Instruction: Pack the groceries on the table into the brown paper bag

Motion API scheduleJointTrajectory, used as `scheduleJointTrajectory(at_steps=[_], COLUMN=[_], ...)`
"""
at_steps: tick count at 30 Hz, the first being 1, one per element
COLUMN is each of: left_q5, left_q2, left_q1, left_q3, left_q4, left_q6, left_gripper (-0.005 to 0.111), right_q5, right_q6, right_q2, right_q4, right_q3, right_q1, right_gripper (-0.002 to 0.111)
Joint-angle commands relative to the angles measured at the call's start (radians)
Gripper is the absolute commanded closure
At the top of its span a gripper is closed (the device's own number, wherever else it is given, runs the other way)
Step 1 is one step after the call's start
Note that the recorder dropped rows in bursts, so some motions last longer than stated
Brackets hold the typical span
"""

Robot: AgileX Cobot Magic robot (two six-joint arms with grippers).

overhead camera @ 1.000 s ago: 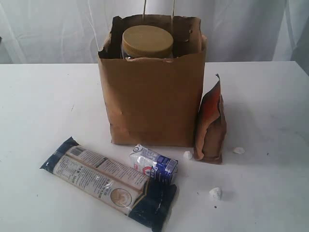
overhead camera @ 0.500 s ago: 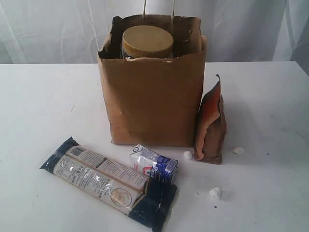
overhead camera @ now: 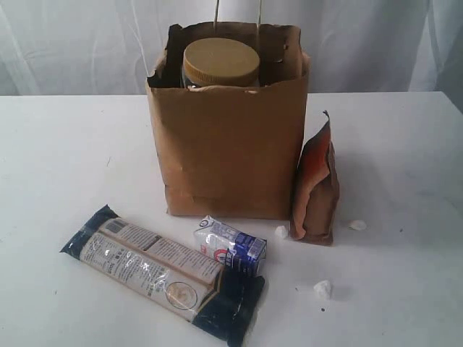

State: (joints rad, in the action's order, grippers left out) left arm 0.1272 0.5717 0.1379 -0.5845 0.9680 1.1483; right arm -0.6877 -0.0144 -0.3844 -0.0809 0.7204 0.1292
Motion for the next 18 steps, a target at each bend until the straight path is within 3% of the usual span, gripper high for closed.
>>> scheduleJointTrajectory(at_steps=[1, 6, 15, 18], left_q5=[0.039, 0.036, -0.084, -0.121], left_q2=[-0.004, -0.037, -0.158, -0.169], left_q1=[0.001, 0.001, 0.001, 0.001], left_q3=[0.015, 0.013, 0.013, 0.015], left_q4=[-0.03, -0.03, -0.03, -0.03], left_q6=[0.023, 0.023, -0.048, -0.046], left_gripper=[0.107, 0.107, 0.107, 0.107], right_q5=[0.073, 0.339, 1.218, 1.393], right_q6=[0.014, 0.033, 0.123, 0.128], right_q2=[-0.206, -0.424, -0.803, -0.846], right_q4=[-0.003, -0.001, 0.001, 0.037], right_q3=[0.21, 0.27, 0.268, 0.268], right_q1=[0.0, 0.0, 0.002, 0.0], right_gripper=[0.108, 0.108, 0.108, 0.108])
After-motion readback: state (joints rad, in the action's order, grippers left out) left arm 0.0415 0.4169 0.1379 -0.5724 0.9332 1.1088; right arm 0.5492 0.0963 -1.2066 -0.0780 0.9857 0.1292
